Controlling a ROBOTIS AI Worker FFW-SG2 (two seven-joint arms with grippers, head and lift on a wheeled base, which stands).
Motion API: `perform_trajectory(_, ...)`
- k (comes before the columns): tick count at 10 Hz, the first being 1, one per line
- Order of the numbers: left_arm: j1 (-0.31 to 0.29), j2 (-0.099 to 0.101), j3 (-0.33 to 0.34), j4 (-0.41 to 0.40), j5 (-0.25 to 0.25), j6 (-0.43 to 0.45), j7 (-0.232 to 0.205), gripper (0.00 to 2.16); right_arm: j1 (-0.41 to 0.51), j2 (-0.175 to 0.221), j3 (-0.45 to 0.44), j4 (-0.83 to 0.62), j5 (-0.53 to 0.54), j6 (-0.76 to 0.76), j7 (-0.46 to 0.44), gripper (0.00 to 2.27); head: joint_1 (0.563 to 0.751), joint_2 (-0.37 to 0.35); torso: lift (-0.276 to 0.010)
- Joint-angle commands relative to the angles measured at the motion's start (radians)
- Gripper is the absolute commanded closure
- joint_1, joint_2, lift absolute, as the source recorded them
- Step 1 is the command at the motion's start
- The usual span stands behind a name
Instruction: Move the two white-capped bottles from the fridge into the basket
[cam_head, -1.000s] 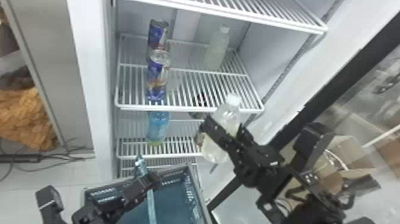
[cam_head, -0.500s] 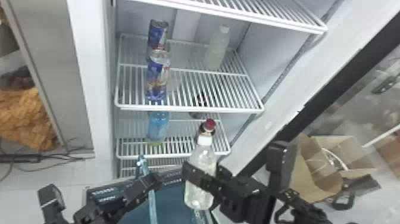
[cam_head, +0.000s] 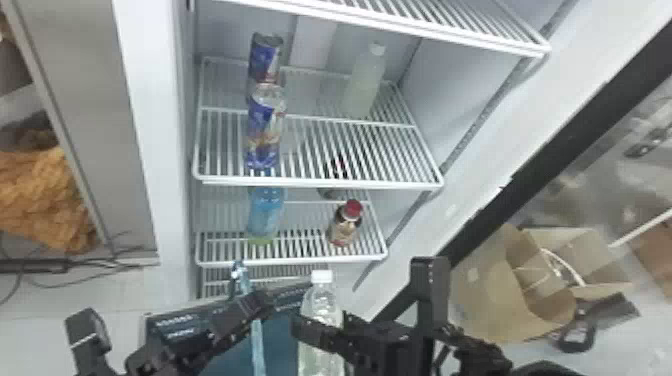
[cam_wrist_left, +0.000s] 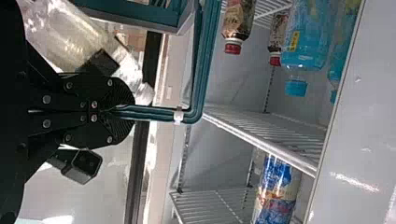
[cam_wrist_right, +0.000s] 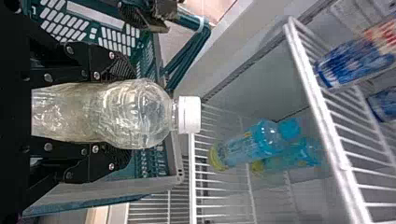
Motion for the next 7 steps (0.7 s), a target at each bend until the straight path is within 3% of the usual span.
perform_trajectory(1, 0.0, 0.0, 0.002, 0.0, 0.0, 0.0, 0.0, 1.18, -0.026, -0.007, 0.018, 0.043, 0.002, -0.001, 0.003, 0.89, 0.695, -0.35, 0.0)
perform_trajectory(3, 0.0, 0.0, 0.002, 0.0, 0.0, 0.0, 0.0, 1.18, -0.04, -0.008, 0.024, 0.075, 0.002, -0.021, 0.013, 0.84, 0.695, -0.343, 0.0)
perform_trajectory(5, 0.003, 0.0, 0.002, 0.0, 0.0, 0.0, 0.0, 1.18, -0.04, -0.008, 0.024, 0.08, 0.006, -0.033, 0.021, 0.52, 0.695, -0.338, 0.0)
perform_trajectory(7, 0.003, 0.0, 0.002, 0.0, 0.0, 0.0, 0.0, 1.19, -0.04, -0.008, 0.024, 0.085, 0.018, -0.072, 0.029, 0.38, 0.695, -0.338, 0.0)
